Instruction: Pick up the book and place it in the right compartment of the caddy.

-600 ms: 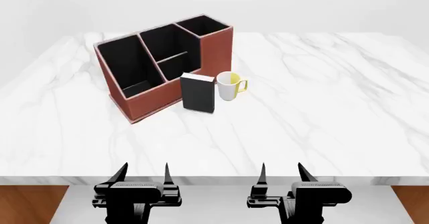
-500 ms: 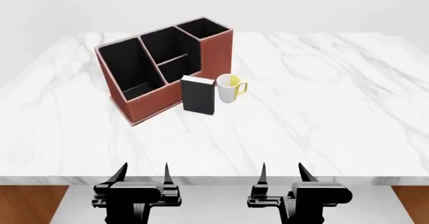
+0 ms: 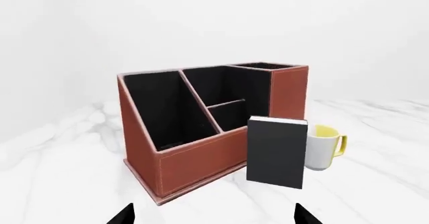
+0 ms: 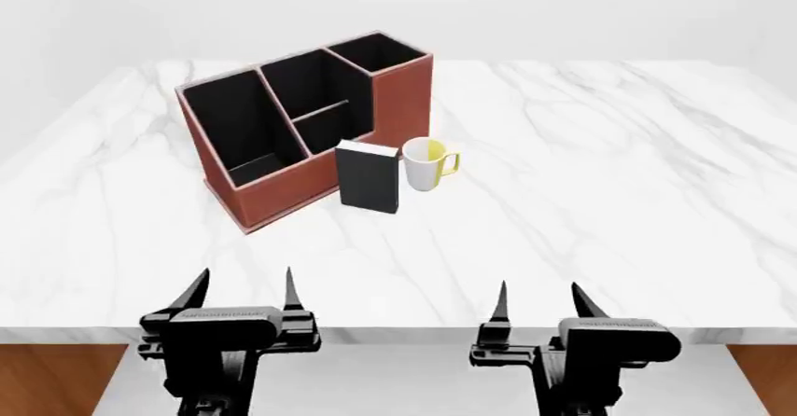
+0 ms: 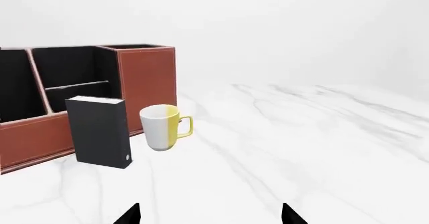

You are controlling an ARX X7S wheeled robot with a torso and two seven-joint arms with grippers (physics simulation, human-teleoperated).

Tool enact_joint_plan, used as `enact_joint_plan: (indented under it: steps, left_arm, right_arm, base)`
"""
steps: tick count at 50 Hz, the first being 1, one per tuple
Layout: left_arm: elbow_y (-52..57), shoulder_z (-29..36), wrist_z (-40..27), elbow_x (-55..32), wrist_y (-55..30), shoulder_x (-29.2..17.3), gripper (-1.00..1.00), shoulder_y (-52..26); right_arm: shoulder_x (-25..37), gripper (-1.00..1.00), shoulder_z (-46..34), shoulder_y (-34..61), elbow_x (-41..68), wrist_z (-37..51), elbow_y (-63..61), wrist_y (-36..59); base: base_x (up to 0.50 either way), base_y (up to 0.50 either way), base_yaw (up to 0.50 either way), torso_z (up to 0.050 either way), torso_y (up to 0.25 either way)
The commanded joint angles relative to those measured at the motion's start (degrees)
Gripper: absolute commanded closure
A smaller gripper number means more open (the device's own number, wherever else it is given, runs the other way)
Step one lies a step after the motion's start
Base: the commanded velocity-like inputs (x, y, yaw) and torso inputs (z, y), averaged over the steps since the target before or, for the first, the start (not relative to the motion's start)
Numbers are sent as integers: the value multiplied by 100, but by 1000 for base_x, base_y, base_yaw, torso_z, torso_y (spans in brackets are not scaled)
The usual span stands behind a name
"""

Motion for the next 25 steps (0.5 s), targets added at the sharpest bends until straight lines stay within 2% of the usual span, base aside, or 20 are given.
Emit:
enact_joint_plan:
  steps: [1, 5, 6, 8, 10, 14, 15, 16, 20, 25]
  left_arm:
    - [2104, -161, -136, -315, -2209, -370, -100, -593]
    - [2522, -278, -253, -352, -2859, -469, -100, -1016]
    - [2699, -538, -215, -652, -3144, -378, -100, -1152]
    - [2786, -404, -234, -508, -3124, -508, -100, -1070]
    - [3552, -533, -123, -810, -3588, -551, -100, -1021]
    - [3907, -708, -111, -1021, -3917, -555, -100, -1024]
    - [4019, -910, -77, -1258, -4131, -453, -100, -1099]
    - [4574, -1012, -171, -1626, -4729, -549, -100, -1157]
    - [4576, -952, -776, -2308, -4610, -943, -100, -1147]
    - [4559, -817, -1191, -2699, -4443, -1243, -100, -1110]
  right_arm:
    - [335, -100, 246, 307, 290, 223, -2243, 2033]
    - [430, -100, 394, 331, 496, 201, -2781, 2467]
    - [437, -100, 507, 329, 675, 142, -3043, 2578]
    - [474, -100, 574, 331, 797, 121, -3308, 2760]
    - [510, -100, 740, 547, 1035, 243, -3925, 3561]
    - [478, -100, 913, 600, 1262, 309, -4288, 3917]
    - [506, -100, 879, 596, 1229, 349, -4350, 3961]
    - [547, -100, 846, 655, 1298, 427, -4743, 4312]
    - [586, -100, 807, 667, 1350, 493, -4779, 4342]
    - [632, -100, 810, 661, 1441, 549, -4776, 4319]
  base:
    - [0, 0, 0, 0, 0]
    - [0, 0, 0, 0, 0]
    - [0, 0, 0, 0, 0]
    - [0, 0, 0, 0, 0]
    - [0, 0, 0, 0, 0]
    - [0, 0, 0, 0, 0]
    - [0, 0, 0, 0, 0]
    - [0, 0, 0, 0, 0]
    - [0, 0, 0, 0, 0]
    - [0, 0, 0, 0, 0]
